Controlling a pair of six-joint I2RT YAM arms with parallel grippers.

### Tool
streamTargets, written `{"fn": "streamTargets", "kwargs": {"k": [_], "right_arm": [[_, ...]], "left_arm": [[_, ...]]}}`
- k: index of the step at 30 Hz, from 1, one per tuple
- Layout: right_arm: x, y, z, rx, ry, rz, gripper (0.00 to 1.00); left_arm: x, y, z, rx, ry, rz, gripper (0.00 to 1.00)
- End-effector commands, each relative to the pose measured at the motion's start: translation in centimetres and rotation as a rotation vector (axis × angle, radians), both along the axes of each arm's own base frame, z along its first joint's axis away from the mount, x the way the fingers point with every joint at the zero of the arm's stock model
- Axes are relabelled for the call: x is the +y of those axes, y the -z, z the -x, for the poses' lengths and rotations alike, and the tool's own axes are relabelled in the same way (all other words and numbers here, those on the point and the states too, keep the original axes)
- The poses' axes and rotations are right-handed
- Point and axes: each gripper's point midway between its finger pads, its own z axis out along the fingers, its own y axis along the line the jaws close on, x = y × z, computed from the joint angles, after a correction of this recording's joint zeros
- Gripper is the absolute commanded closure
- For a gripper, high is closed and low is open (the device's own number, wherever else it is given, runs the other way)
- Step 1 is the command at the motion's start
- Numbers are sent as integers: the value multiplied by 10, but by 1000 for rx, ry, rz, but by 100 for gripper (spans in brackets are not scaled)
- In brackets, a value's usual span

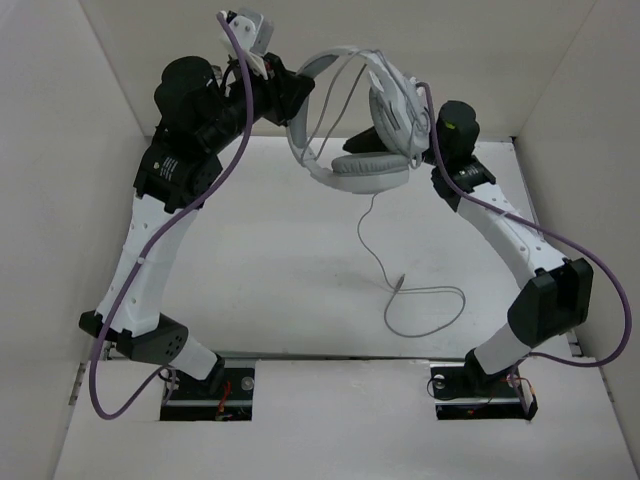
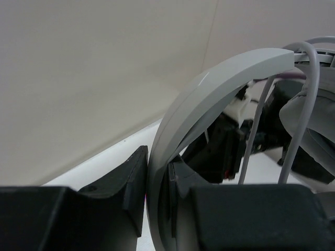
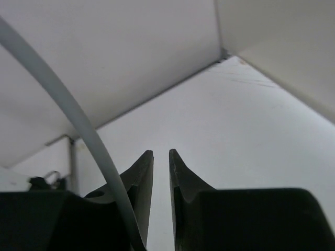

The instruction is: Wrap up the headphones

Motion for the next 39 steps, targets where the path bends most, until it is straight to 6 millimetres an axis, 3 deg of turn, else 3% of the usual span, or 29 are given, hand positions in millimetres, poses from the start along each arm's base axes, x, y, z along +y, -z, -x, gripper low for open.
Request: {"fn": "streamTargets", "kwargs": {"k": [1, 4, 8, 16, 21, 28, 32, 37, 39], "right_arm": [[16, -18, 31, 89, -178, -180, 73], [20, -8, 40, 161, -214, -254, 67], [28, 13, 54, 235, -250, -301, 56], [79, 27, 121, 262, -447, -272, 53], [109, 40, 153, 258, -556, -209, 56], [134, 63, 176, 252, -610, -79, 59], [139, 67, 182, 214, -597, -17, 63], [151, 80, 181, 98, -508, 136, 86], [158, 88, 180, 35, -467, 211, 89]], "left_arm": [[14, -83, 23, -135, 18, 238, 100], [24, -97, 17, -151, -27, 292, 100], [54, -117, 2, -191, -163, 364, 100], [115, -129, -26, -216, -449, 472, 100], [153, -130, -35, -236, -629, 505, 100], [197, -122, -46, -258, -844, 502, 100], [206, -120, -51, -281, -906, 484, 100], [211, -113, -59, -289, -952, 459, 100], [211, -111, -61, -286, -959, 457, 100]]}}
